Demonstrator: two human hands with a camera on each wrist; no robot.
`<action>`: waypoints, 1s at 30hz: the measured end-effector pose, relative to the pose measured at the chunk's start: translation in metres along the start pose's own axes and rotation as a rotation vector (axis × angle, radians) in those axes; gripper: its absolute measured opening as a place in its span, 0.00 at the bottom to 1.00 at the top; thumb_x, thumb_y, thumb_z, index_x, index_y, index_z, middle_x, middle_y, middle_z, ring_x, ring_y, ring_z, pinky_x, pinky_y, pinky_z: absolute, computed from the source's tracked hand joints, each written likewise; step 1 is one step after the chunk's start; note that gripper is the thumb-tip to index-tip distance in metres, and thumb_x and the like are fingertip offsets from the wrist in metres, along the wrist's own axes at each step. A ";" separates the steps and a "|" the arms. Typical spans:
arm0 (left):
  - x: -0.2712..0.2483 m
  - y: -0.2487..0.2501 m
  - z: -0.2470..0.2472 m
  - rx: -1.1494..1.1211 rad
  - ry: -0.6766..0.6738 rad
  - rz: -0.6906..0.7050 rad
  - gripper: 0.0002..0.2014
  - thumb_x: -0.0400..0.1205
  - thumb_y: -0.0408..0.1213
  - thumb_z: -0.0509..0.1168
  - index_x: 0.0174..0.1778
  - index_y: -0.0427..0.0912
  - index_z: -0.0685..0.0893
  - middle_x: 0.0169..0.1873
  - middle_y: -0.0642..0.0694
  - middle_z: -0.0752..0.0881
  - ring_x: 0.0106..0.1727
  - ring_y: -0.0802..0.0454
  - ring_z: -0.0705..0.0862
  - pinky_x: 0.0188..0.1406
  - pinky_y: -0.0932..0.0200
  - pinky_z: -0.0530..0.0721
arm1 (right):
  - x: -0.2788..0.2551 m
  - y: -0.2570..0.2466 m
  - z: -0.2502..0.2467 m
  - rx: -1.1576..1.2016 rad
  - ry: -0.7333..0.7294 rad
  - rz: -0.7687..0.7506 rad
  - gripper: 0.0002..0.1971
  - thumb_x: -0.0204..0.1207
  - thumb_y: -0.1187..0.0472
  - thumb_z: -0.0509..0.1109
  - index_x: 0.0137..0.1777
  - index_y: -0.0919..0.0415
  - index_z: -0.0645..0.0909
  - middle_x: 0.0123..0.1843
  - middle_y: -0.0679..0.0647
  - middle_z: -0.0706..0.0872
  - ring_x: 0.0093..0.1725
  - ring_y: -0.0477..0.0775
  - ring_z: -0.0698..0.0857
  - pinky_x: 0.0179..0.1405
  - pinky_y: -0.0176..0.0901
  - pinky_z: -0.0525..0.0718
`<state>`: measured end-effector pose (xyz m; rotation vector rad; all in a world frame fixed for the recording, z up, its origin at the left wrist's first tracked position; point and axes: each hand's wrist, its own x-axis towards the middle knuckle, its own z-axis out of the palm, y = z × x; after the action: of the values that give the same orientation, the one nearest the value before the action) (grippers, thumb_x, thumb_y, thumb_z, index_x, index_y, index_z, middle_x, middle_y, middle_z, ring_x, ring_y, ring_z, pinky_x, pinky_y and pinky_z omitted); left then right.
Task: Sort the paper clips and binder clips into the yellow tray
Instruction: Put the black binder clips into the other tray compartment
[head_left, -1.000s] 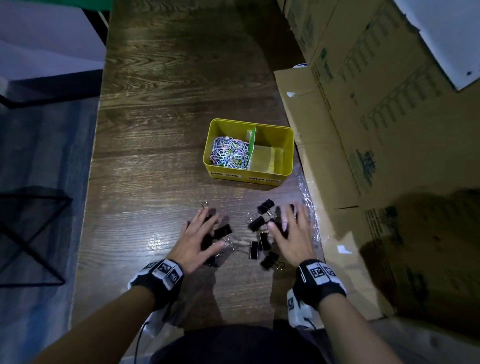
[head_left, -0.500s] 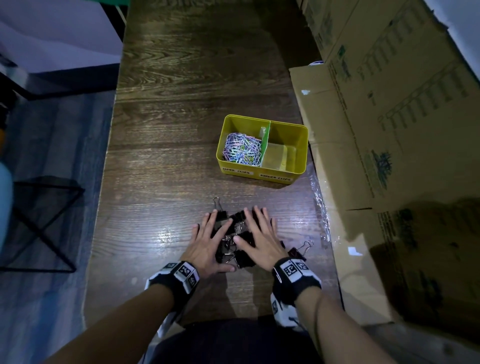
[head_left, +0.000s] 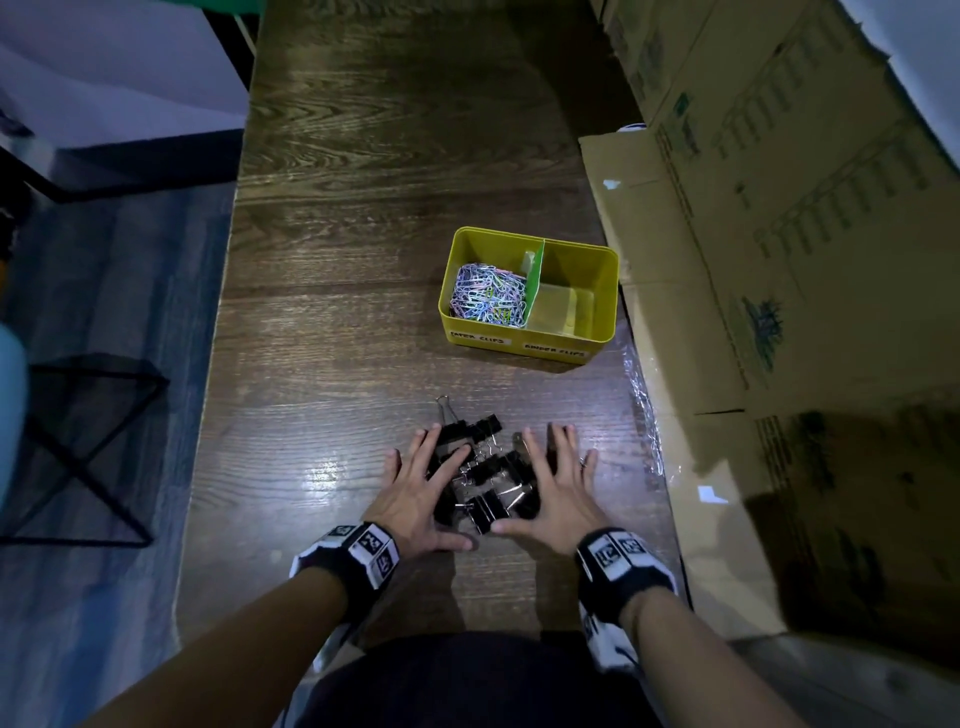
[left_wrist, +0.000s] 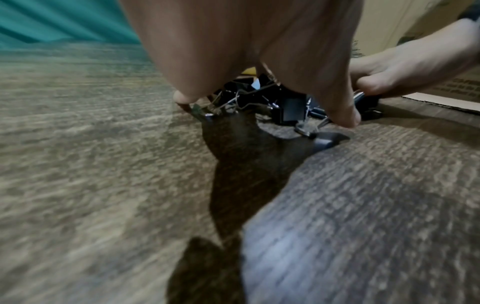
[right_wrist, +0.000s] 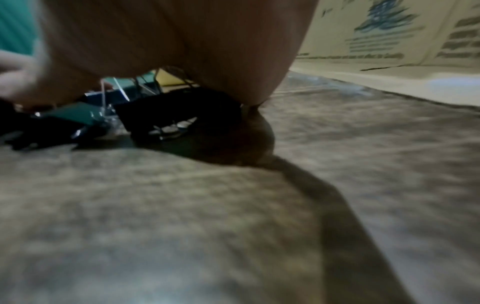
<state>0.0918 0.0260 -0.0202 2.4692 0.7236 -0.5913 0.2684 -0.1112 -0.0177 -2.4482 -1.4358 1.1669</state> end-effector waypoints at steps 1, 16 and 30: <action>-0.001 -0.001 -0.001 -0.018 -0.003 0.015 0.58 0.62 0.72 0.66 0.79 0.59 0.37 0.78 0.47 0.27 0.78 0.46 0.27 0.77 0.34 0.36 | 0.004 -0.005 0.000 0.014 0.012 -0.027 0.65 0.56 0.21 0.66 0.79 0.44 0.25 0.80 0.59 0.22 0.76 0.61 0.19 0.76 0.68 0.27; 0.058 0.000 -0.044 -0.382 0.304 -0.291 0.18 0.75 0.40 0.71 0.61 0.48 0.82 0.61 0.39 0.77 0.61 0.40 0.78 0.67 0.53 0.73 | 0.002 -0.001 -0.027 0.237 0.248 0.139 0.27 0.74 0.47 0.72 0.73 0.48 0.74 0.69 0.56 0.75 0.68 0.56 0.76 0.68 0.50 0.77; 0.049 -0.013 -0.050 -0.741 0.285 -0.326 0.21 0.64 0.23 0.78 0.46 0.49 0.83 0.37 0.49 0.81 0.40 0.51 0.81 0.47 0.59 0.80 | 0.016 -0.013 -0.035 0.354 0.207 0.131 0.10 0.70 0.60 0.78 0.39 0.51 0.77 0.55 0.50 0.76 0.59 0.52 0.78 0.61 0.41 0.78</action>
<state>0.1350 0.0818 -0.0116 1.7627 1.2126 -0.0386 0.2857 -0.0810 0.0030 -2.3545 -0.9350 1.0457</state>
